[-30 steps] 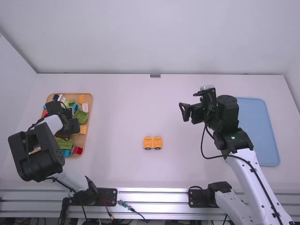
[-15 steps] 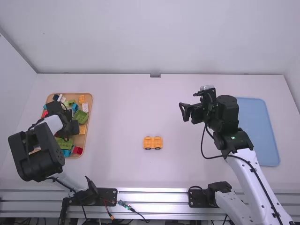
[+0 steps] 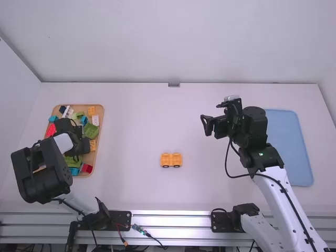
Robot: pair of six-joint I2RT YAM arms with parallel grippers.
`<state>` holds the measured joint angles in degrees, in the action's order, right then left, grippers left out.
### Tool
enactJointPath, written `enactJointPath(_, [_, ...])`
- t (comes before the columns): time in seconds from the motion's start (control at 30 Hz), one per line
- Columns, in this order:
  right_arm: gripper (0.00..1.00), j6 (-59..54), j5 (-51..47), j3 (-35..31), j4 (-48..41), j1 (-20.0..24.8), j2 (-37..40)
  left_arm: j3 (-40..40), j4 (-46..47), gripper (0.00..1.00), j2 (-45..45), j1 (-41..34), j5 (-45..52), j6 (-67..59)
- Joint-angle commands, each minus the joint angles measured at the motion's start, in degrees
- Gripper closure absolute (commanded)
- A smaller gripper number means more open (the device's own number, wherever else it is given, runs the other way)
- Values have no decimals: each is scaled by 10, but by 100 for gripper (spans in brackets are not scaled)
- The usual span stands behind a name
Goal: Assemble lego blocks to make yellow taxi
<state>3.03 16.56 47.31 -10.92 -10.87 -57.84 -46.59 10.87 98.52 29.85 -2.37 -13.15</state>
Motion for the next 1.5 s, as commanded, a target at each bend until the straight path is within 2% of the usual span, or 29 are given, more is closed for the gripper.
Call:
enactJointPath(0.0, [1, 2, 2, 22, 1, 0, 5, 5, -1, 61, 3, -2, 4, -2])
enactJointPath(0.17, [1, 1, 2, 22, 0, 0, 5, 10, -16, 62, 3, -2, 66, -45])
enactJointPath(0.3, [1, 2, 1, 22, -1, 0, 5, 12, -13, 64, 3, -2, 58, -43])
enactJointPath(0.73, [1, 2, 2, 22, -2, -1, 5, 10, -26, 89, 3, -2, 53, -31])
enactJointPath(0.83, [1, 2, 2, 22, -2, 0, 5, 4, -21, 98, 3, -3, 0, 16])
enactJointPath(0.93, [1, 2, 2, 22, 0, 0, 5, -8, -2, 98, -3, -2, -31, 49])
enactJointPath(1.07, [1, 2, 2, 22, 2, -1, 5, -10, 13, 98, -35, -3, -2, 56])
enactJointPath(1.2, [1, 3, 3, 22, 19, -1, -14, 12, 8, 98, -104, -1, 47, 61])
enactJointPath(1.3, [1, 26, 5, 22, 37, -1, -38, 37, 1, 98, -164, -6, 100, 46])
enactJointPath(1.47, [1, 27, 85, 22, 89, 0, -101, 97, -26, 98, -278, -30, 242, 21])
